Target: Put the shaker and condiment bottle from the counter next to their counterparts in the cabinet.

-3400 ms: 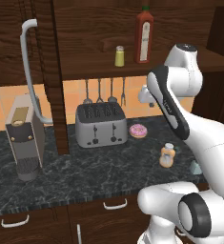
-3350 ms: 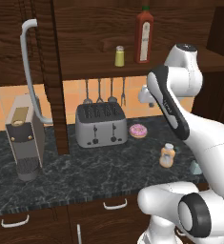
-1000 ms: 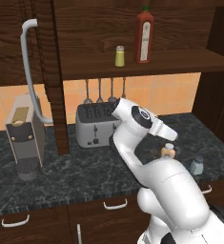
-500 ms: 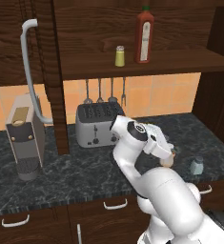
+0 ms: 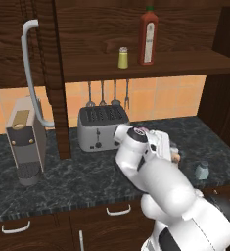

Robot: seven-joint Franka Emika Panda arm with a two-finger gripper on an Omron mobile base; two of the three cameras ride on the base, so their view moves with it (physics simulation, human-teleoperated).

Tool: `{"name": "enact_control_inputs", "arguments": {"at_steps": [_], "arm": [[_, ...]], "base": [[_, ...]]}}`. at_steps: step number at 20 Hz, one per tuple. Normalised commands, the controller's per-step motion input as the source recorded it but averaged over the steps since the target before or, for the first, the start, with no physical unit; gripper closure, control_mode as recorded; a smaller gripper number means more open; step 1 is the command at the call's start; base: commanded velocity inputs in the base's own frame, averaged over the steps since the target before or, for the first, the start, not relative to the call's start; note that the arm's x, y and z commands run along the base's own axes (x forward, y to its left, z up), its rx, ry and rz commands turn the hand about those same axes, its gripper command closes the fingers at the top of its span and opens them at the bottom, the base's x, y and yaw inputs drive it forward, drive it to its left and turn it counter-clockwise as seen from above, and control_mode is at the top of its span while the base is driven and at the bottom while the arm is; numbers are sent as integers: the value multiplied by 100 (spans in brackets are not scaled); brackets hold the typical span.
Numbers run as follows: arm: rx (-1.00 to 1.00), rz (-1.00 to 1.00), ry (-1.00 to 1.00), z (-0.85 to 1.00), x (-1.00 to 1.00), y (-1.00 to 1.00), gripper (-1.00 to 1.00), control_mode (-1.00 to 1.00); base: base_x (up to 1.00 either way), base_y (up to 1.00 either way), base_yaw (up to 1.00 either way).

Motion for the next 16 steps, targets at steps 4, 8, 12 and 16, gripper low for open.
{"name": "enact_control_inputs", "arguments": {"at_steps": [4, 8, 12, 16], "arm": [[-3, 0, 10, -11, 63, -7, -100, -100], [0, 0, 11, -37, 48, -31, -100, -100], [0, 0, 3, -7, 1, -23, -100, -100], [0, 0, 0, 0, 0, -14, -100, -100]], "base": [[0, 0, 0], [0, 0, 0], [0, 0, 0], [0, 0, 0]]}}
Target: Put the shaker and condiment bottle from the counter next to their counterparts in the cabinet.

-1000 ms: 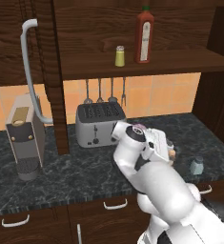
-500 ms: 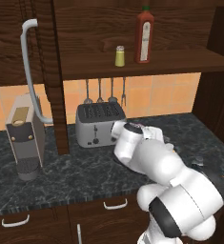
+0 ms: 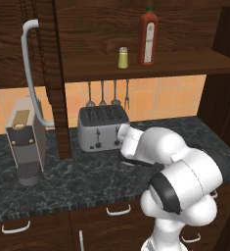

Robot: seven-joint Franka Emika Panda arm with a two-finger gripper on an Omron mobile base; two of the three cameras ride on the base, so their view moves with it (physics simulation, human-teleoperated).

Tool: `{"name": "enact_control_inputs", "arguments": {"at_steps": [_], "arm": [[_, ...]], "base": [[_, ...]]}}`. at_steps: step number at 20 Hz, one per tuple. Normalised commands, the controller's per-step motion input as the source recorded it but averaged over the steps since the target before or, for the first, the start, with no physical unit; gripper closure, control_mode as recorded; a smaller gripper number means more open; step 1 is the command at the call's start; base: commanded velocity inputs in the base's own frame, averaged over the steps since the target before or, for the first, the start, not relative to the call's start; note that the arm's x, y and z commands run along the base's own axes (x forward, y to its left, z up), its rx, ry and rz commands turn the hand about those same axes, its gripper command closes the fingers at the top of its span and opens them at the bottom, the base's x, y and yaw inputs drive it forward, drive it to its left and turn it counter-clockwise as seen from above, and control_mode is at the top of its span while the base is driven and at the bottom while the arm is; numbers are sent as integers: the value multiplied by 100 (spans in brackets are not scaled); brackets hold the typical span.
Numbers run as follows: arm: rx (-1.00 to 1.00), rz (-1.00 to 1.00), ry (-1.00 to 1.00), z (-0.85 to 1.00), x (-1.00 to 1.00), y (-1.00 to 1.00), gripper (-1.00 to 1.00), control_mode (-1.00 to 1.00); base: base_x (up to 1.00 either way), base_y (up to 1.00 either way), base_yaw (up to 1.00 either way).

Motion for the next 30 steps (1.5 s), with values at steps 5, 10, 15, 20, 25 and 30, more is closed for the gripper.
{"name": "enact_control_inputs", "arguments": {"at_steps": [5, 10, 15, 20, 25, 30], "arm": [[0, 3, -8, -13, 0, -5, -100, -100], [0, 9, -10, -35, 0, 0, -100, -100], [0, 3, -3, -9, 18, -18, -100, -100], [0, 5, 0, 0, 67, -23, -100, -100], [0, 0, 0, -4, 5, 4, -100, -100], [0, 0, 0, -25, -1, 20, -100, -100]], "base": [[0, 0, 0], [0, 0, 0], [0, 0, 0], [0, 0, 0], [0, 0, 0], [0, 0, 0]]}}
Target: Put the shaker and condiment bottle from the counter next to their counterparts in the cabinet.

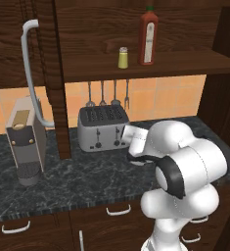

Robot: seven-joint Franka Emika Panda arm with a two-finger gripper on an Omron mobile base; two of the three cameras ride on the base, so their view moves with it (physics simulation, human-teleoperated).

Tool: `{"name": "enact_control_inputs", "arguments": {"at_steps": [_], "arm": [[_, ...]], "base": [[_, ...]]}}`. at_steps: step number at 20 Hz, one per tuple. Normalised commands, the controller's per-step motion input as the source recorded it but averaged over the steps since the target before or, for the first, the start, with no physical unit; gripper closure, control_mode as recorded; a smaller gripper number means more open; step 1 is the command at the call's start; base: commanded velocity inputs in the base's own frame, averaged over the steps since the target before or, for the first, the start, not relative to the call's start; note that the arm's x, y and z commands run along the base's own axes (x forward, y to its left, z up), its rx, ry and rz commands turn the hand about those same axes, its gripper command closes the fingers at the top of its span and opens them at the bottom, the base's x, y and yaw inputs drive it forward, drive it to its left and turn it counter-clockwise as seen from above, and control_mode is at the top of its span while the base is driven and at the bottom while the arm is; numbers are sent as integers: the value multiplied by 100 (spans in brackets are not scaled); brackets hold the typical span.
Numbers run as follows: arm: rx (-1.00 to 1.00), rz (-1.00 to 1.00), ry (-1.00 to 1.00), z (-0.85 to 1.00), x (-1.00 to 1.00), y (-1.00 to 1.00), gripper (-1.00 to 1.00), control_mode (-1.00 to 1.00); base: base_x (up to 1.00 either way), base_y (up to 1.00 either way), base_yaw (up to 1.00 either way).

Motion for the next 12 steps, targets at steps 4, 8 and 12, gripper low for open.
{"name": "enact_control_inputs", "arguments": {"at_steps": [4, 8, 12], "arm": [[0, 0, 0, -8, 0, 1, -100, -100], [0, 0, 0, -22, 0, 0, -100, -100], [0, 0, 0, -20, 1, 0, -100, -100]], "base": [[0, 0, 0], [0, 0, 0], [0, 0, 0]]}}
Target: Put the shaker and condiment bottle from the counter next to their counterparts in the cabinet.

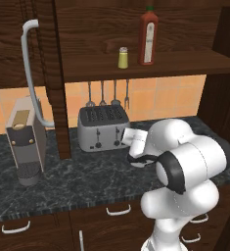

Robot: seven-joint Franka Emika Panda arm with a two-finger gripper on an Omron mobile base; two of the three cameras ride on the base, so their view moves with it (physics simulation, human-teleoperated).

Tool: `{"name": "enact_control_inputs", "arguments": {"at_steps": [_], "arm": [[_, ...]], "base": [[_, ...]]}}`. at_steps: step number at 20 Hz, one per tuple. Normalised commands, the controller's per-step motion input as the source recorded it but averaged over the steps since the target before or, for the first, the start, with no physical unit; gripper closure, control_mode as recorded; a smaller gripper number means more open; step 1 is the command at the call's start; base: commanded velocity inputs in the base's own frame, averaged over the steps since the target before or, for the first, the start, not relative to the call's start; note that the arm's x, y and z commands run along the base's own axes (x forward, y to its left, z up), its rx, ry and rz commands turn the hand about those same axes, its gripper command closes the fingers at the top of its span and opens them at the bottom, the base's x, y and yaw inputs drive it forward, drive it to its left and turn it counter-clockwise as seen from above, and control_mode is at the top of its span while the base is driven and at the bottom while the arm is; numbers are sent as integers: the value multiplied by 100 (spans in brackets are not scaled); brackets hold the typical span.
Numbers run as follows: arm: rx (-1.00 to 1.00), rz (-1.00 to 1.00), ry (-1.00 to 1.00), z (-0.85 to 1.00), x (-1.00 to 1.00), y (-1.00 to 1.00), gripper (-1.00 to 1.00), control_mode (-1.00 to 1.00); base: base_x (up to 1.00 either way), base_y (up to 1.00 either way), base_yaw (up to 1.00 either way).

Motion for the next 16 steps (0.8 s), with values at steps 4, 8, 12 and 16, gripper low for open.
{"name": "enact_control_inputs", "arguments": {"at_steps": [4, 8, 12, 16], "arm": [[0, 0, 0, -3, 0, 0, -100, -100], [0, 0, 0, -6, 0, 0, -100, -100], [0, 0, 0, -6, 0, 0, -100, -100], [0, 0, 0, -5, 0, 0, 100, -100]], "base": [[0, 0, 0], [0, 0, 0], [0, 0, 0], [0, 0, 0]]}}
